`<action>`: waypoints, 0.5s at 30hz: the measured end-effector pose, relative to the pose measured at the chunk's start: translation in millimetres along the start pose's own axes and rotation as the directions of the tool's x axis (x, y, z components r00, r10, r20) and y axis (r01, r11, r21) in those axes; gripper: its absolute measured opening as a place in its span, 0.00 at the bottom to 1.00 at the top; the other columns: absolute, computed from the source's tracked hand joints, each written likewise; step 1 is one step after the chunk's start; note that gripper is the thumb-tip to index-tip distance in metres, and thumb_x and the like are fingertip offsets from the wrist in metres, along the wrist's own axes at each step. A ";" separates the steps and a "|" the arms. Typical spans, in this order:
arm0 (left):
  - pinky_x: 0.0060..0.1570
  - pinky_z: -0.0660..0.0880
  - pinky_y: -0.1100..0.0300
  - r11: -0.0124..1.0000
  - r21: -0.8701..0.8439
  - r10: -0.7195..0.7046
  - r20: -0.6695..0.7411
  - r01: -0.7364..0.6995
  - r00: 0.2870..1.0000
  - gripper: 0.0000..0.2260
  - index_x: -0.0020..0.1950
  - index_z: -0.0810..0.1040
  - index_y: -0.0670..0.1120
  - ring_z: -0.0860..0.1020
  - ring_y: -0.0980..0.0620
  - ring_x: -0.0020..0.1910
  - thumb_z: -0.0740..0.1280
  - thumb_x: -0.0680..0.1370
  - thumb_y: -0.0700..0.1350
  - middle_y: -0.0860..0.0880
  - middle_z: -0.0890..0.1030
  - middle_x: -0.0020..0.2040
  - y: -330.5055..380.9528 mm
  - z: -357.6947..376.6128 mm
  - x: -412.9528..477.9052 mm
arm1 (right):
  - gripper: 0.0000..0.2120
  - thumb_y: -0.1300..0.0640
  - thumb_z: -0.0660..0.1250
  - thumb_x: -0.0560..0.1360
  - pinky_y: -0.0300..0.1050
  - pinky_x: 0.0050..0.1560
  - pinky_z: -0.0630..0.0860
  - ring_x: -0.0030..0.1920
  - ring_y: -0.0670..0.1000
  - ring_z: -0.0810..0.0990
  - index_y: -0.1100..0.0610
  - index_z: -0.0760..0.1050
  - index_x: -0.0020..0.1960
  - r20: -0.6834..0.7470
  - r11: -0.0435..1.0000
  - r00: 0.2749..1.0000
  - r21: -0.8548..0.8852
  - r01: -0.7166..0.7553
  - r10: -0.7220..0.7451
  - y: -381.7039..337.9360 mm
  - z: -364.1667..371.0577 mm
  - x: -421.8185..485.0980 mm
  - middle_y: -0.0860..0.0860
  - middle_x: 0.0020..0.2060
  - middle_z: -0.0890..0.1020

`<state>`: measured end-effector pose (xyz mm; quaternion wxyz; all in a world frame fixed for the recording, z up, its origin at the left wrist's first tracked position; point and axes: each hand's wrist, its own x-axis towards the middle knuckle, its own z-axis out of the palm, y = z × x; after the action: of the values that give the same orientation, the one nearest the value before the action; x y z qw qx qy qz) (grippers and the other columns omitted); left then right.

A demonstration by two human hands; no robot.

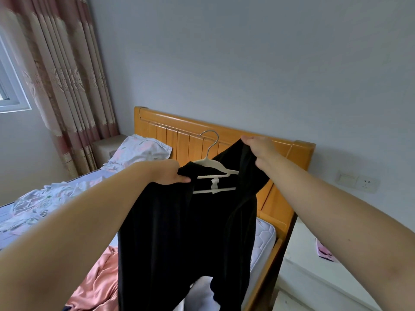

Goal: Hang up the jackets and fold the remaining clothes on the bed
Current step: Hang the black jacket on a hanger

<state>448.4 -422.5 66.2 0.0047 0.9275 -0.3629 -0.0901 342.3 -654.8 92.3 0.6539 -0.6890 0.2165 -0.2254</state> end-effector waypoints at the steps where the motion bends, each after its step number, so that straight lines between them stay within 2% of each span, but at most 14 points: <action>1: 0.53 0.73 0.58 1.000 0.011 -0.002 0.015 0.002 1.000 0.25 0.53 0.78 0.39 0.80 0.47 0.47 0.58 0.79 0.62 0.42 0.81 0.48 0.9 -0.4 -0.4 | 0.22 0.53 0.69 0.76 0.51 0.69 0.67 0.67 0.56 0.71 0.62 0.72 0.66 0.018 1.000 1.000 0.013 0.000 -0.001 -1.4 -0.2 0.6 0.55 0.65 0.75; 5: 0.54 0.72 0.59 0.998 0.068 -0.006 0.103 -0.001 0.995 0.24 0.56 0.77 0.42 0.78 0.50 0.47 0.58 0.79 0.62 0.47 0.79 0.47 1.5 -3.6 2.2 | 0.14 0.53 0.71 0.75 0.50 0.67 0.68 0.64 0.56 0.74 0.58 0.75 0.56 -0.024 0.997 0.997 0.006 0.077 -0.077 2.7 -1.9 6.8 0.56 0.61 0.77; 6: 0.54 0.73 0.59 0.997 0.076 0.006 0.118 -0.015 0.993 0.25 0.56 0.77 0.42 0.78 0.50 0.47 0.58 0.78 0.63 0.48 0.79 0.46 0.9 -6.7 1.6 | 0.13 0.53 0.71 0.74 0.47 0.65 0.69 0.62 0.55 0.75 0.57 0.75 0.56 -0.019 0.995 0.995 -0.038 0.094 -0.095 5.5 -5.1 8.4 0.56 0.59 0.78; 7: 0.54 0.74 0.58 0.996 0.082 0.007 0.118 -0.017 0.993 0.25 0.56 0.77 0.42 0.78 0.51 0.47 0.59 0.78 0.63 0.49 0.79 0.46 -0.5 -11.3 0.5 | 0.12 0.54 0.71 0.74 0.45 0.61 0.70 0.58 0.54 0.76 0.58 0.77 0.55 0.036 0.973 0.992 -0.193 0.122 -0.118 7.6 -9.6 6.3 0.54 0.55 0.79; 8: 0.54 0.75 0.57 0.997 0.077 0.001 0.104 -0.009 0.995 0.24 0.56 0.77 0.43 0.79 0.51 0.46 0.60 0.77 0.63 0.49 0.80 0.46 -4.3 -15.1 0.6 | 0.13 0.53 0.71 0.74 0.43 0.57 0.70 0.54 0.52 0.76 0.59 0.79 0.54 0.137 0.905 0.987 -0.406 0.129 -0.080 10.4 -14.0 2.8 0.52 0.51 0.80; 10: 0.51 0.76 0.58 0.998 0.062 -0.009 0.042 0.007 0.999 0.23 0.52 0.78 0.43 0.79 0.51 0.44 0.61 0.77 0.63 0.48 0.80 0.44 -14.9 -19.7 0.5 | 0.14 0.50 0.70 0.74 0.44 0.54 0.73 0.49 0.50 0.79 0.60 0.81 0.51 0.291 0.657 0.949 -0.740 0.141 0.124 17.3 -25.9 -0.3 0.49 0.46 0.82; 11: 0.49 0.76 0.58 0.997 0.073 -0.019 0.001 0.019 1.000 0.24 0.51 0.79 0.44 0.79 0.51 0.43 0.61 0.76 0.65 0.48 0.80 0.43 -21.5 -21.6 -0.9 | 0.15 0.48 0.70 0.73 0.47 0.55 0.76 0.48 0.51 0.81 0.59 0.82 0.50 0.322 0.577 0.916 -0.805 0.134 0.237 20.2 -32.3 -2.0 0.50 0.45 0.83; 13: 0.51 0.76 0.56 0.993 0.114 -0.032 -0.082 0.041 0.996 0.31 0.49 0.79 0.47 0.79 0.52 0.42 0.58 0.70 0.73 0.49 0.80 0.42 -32.9 -22.0 -1.3 | 0.17 0.46 0.71 0.72 0.52 0.59 0.76 0.52 0.53 0.82 0.58 0.82 0.53 0.327 0.531 0.864 -0.843 0.084 0.382 28.5 -42.0 -1.8 0.53 0.48 0.84; 14: 0.51 0.76 0.55 0.991 0.122 -0.043 -0.116 0.057 0.992 0.34 0.49 0.80 0.48 0.78 0.53 0.43 0.56 0.67 0.76 0.50 0.80 0.42 -36.9 -19.6 -0.1 | 0.20 0.46 0.72 0.71 0.54 0.61 0.75 0.55 0.54 0.80 0.59 0.80 0.56 0.309 0.468 0.849 -0.880 0.084 0.429 33.1 -46.2 -1.3 0.53 0.52 0.83; 15: 0.52 0.76 0.56 0.991 0.115 -0.051 -0.113 0.064 0.992 0.34 0.50 0.79 0.47 0.78 0.53 0.43 0.57 0.68 0.76 0.50 0.80 0.43 -37.0 -17.4 0.3 | 0.23 0.47 0.73 0.71 0.53 0.61 0.74 0.58 0.55 0.79 0.59 0.77 0.60 0.272 0.356 0.848 -0.928 0.107 0.455 37.4 -49.2 -1.6 0.54 0.56 0.81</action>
<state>476.5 -396.4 80.6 -0.0332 0.9397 -0.3400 -0.0175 311.6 -695.3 57.1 0.2089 -0.9367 0.2065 0.1905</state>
